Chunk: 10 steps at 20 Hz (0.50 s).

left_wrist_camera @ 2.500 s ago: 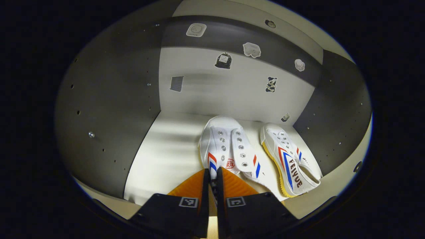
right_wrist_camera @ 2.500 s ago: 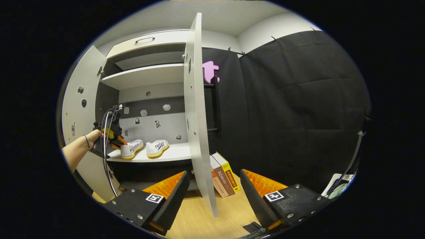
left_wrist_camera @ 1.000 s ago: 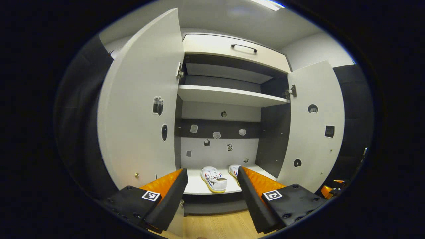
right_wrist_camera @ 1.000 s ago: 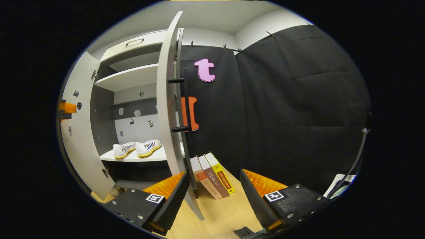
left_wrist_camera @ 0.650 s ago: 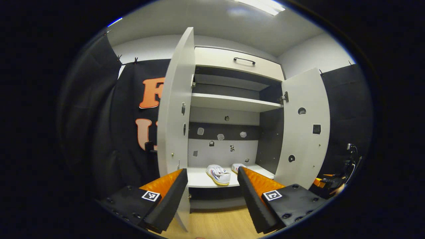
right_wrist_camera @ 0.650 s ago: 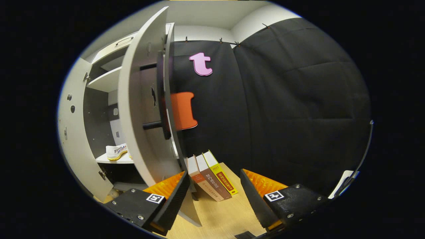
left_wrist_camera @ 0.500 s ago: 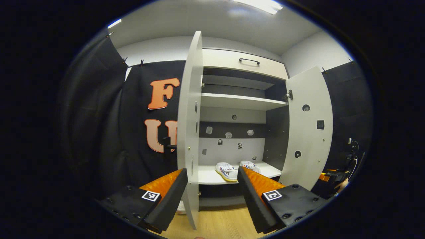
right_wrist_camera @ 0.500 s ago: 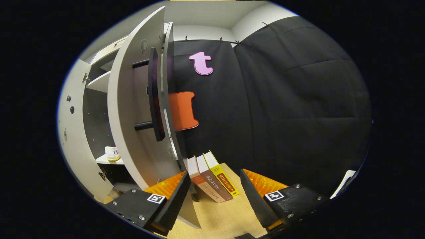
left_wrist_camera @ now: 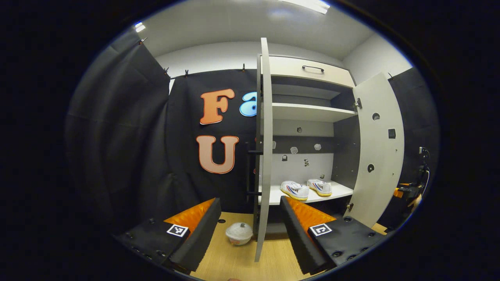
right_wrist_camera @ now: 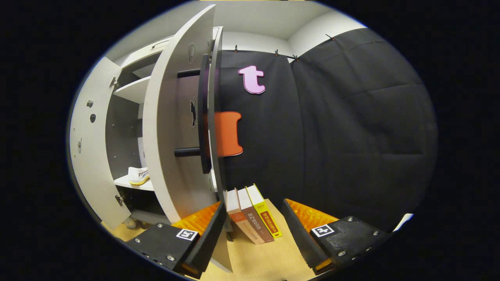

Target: Grab one shoe with the right hand and put it into the shoe cabinet, grab the other shoe with the left hand and put it into the shoe cabinet; then close the right door with the right hand and the left door with the left hand.

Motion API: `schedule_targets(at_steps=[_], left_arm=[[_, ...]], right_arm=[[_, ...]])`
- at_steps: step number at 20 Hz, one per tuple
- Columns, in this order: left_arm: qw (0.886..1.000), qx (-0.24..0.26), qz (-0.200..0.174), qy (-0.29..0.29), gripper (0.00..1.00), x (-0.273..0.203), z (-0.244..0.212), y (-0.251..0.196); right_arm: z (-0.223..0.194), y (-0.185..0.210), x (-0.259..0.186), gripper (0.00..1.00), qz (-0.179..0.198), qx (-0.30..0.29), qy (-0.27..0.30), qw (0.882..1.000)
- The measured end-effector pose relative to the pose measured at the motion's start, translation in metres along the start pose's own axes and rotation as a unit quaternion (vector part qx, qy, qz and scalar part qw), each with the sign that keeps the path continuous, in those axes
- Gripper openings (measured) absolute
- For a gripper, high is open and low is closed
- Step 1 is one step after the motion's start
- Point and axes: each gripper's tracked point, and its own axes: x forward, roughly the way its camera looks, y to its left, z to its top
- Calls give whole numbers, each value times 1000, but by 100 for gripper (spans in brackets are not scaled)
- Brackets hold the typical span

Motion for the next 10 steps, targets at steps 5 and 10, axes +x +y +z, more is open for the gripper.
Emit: schedule_targets(at_steps=[5, 10], left_arm=[[1000, -10, 22, 12, 97, -1, -14, 19], [999, -18, 22, 23, 97, 0, -21, 17]], right_arm=[[-6, 39, -4, 89, 31, 4, 5, 999], [-6, 90, 0, 89, 77, -9, 10, 997]])
